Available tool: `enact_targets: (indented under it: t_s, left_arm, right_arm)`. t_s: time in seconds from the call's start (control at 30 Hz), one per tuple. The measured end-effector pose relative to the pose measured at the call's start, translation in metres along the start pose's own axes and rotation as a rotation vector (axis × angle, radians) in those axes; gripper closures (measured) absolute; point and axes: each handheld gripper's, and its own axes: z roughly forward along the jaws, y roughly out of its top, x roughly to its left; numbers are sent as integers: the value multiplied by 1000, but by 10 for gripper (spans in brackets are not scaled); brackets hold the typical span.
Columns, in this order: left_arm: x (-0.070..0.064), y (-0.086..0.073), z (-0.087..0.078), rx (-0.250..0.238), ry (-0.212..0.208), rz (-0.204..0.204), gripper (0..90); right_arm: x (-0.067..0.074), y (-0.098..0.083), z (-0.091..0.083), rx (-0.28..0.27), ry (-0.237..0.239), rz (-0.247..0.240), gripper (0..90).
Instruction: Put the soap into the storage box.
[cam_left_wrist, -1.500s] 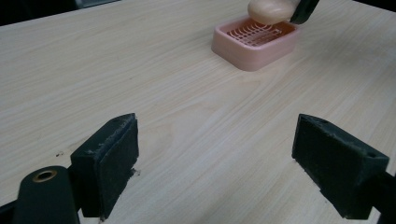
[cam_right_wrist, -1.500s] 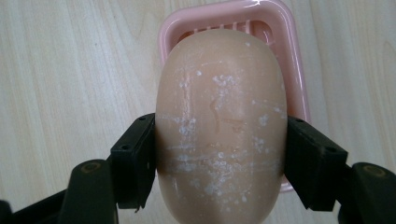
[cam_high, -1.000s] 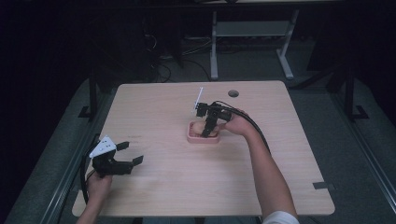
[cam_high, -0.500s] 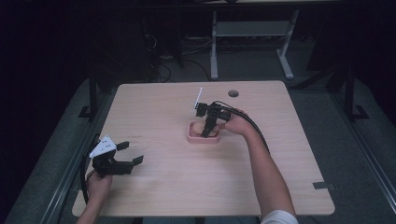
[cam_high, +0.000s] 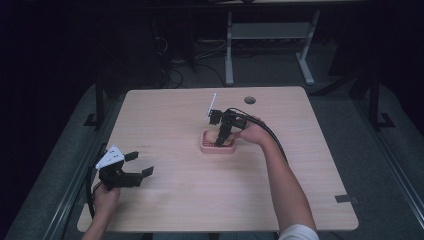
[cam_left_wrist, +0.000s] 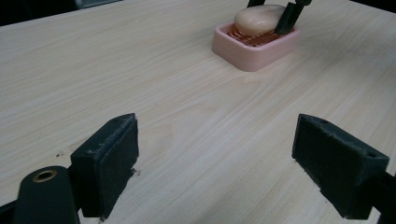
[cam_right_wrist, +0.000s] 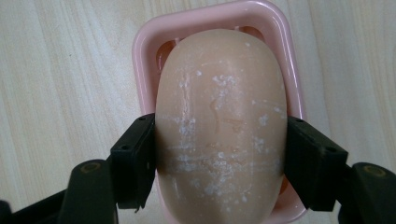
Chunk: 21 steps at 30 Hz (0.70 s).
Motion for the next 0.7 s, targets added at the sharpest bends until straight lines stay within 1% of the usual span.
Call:
enact_targets:
  t_s: [0.7]
  left_arm:
    - [0,0,0,-2,0,0,143]
  right_arm:
    - [0,1,1,0,3,4,317]
